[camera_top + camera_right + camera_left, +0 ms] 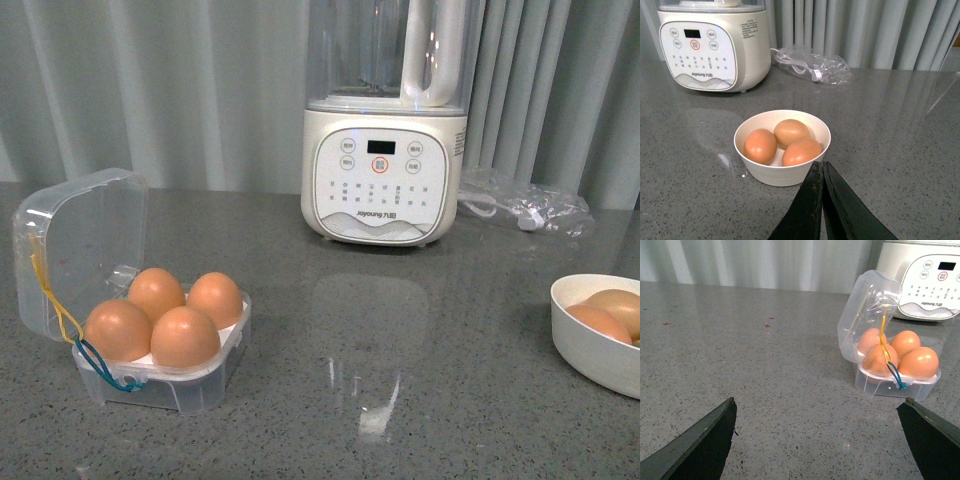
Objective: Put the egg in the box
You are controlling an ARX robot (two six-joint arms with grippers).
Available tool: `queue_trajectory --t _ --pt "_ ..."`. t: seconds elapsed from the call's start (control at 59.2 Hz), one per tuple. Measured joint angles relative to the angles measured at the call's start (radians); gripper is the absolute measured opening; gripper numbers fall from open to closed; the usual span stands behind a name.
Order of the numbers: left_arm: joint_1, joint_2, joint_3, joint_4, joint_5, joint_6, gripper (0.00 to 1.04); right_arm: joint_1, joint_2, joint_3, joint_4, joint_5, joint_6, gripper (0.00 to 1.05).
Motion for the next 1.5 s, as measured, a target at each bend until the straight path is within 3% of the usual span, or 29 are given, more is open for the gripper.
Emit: queue_trajectory --t 1.115,1.234,1.504 --pt "0.0 0.0 0.0 0.0 0.0 0.0 0.98 0.0 -0.347 -0.086 -0.245 0.0 0.0 0.03" --pt "0.0 0.0 0.0 0.0 0.0 0.0 0.98 0.0 -0.478 -0.085 -0.41 0.0 0.0 0.03" --pt "0.0 -0.001 0.0 0.0 0.0 0.0 0.98 0.0 -0.514 -0.085 -0.419 0.0 0.0 0.03"
